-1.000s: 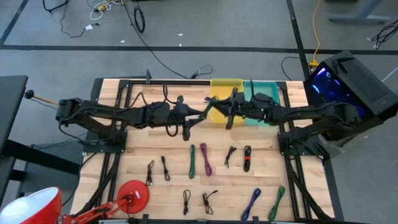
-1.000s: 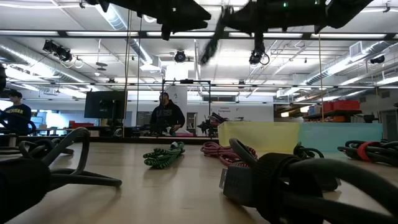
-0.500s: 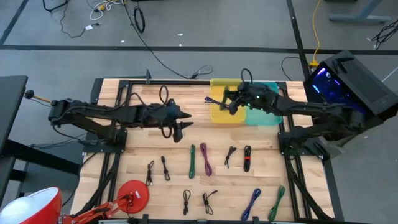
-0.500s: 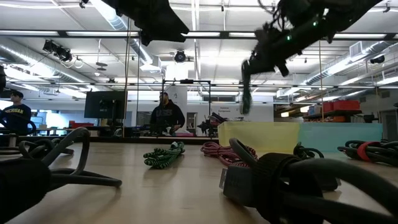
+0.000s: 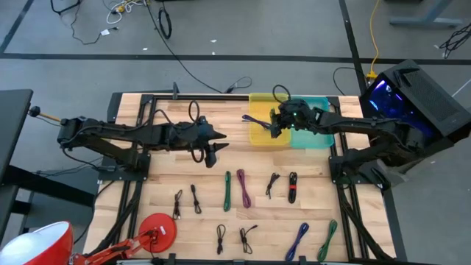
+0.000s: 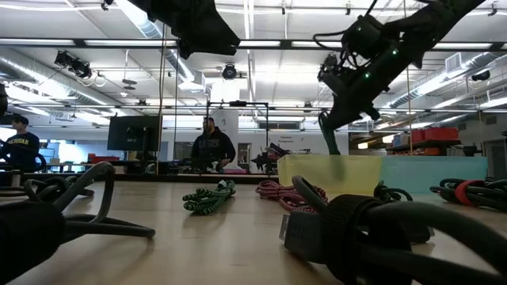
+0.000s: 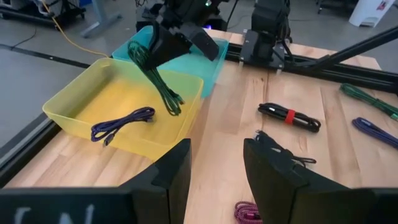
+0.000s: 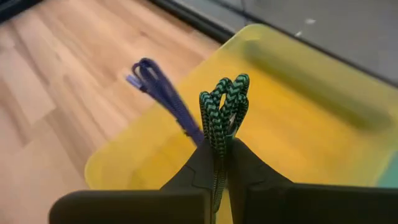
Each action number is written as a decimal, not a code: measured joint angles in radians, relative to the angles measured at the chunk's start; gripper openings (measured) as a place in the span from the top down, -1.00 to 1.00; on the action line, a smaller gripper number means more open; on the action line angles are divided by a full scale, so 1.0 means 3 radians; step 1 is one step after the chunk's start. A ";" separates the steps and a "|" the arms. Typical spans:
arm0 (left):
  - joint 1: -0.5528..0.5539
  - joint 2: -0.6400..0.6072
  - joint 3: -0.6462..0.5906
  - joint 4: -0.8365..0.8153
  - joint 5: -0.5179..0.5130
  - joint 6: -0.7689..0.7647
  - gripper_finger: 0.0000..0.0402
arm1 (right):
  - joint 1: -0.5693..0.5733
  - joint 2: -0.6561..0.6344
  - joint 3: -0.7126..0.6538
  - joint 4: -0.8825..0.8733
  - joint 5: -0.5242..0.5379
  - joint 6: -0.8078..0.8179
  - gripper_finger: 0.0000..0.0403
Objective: Pick & Place USB Port
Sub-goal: Put the top left green charger cable into the yellow bin, then put the black charger cable into the blue bin
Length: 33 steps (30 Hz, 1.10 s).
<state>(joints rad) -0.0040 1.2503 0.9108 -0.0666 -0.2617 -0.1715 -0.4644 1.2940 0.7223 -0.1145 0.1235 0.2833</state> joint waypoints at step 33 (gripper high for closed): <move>-0.0291 0.0197 -0.0009 -0.1150 0.0076 -0.0988 0.25 | 0.0562 -0.0261 0.0001 0.1091 -0.0822 0.0071 -0.24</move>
<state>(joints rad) -0.0914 1.3094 0.9081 -0.4115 -0.2390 -0.4678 -0.2957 1.2158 0.7227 0.2127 -0.1232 0.3047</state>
